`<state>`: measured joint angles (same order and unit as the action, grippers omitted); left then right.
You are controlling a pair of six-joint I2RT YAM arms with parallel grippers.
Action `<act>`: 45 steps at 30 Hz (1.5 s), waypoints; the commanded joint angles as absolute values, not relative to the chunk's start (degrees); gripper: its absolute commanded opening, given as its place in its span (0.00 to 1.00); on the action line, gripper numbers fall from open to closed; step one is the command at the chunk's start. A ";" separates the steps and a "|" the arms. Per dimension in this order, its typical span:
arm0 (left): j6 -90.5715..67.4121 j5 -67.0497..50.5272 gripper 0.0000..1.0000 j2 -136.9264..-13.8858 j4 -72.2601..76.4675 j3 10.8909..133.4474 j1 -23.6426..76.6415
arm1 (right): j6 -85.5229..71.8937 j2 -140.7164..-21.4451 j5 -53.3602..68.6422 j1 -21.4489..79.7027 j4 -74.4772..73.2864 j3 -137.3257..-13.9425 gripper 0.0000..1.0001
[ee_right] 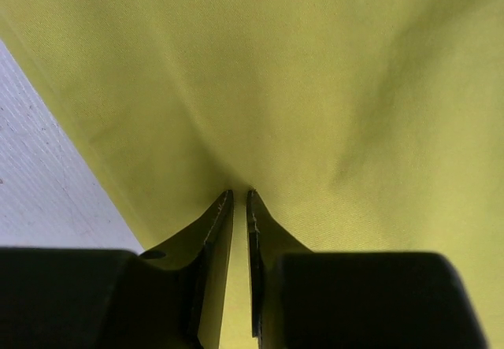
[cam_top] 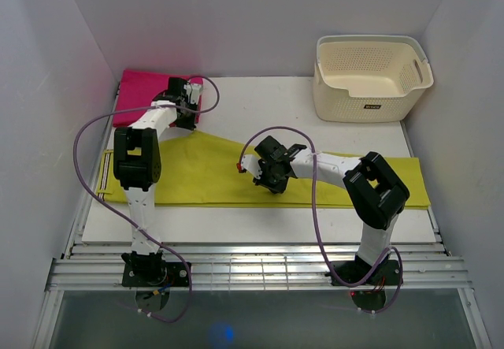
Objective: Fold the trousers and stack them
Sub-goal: Fold the trousers
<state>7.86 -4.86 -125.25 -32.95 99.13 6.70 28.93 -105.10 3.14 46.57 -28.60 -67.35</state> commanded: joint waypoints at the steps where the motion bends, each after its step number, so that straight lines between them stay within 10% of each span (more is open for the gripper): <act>1: 8.61 -3.69 0.00 -124.19 -32.26 102.04 6.77 | 28.92 -109.07 2.46 47.20 -31.38 -63.28 0.17; 4: 9.05 -5.62 0.00 -123.23 -33.13 103.09 6.77 | 28.74 -108.72 2.02 47.46 -31.46 -63.37 0.17; 9: 8.61 -7.65 0.49 -120.15 -33.92 102.04 6.86 | 27.78 -105.91 5.08 47.72 -32.78 -66.35 0.26; 45: 6.06 -10.20 0.56 -119.00 -35.77 99.58 7.21 | 26.37 -101.61 -2.11 54.58 -30.14 -68.20 0.31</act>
<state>6.39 -9.69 -123.42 -35.79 99.94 6.98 26.96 -103.74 -1.58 54.43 -31.33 -68.49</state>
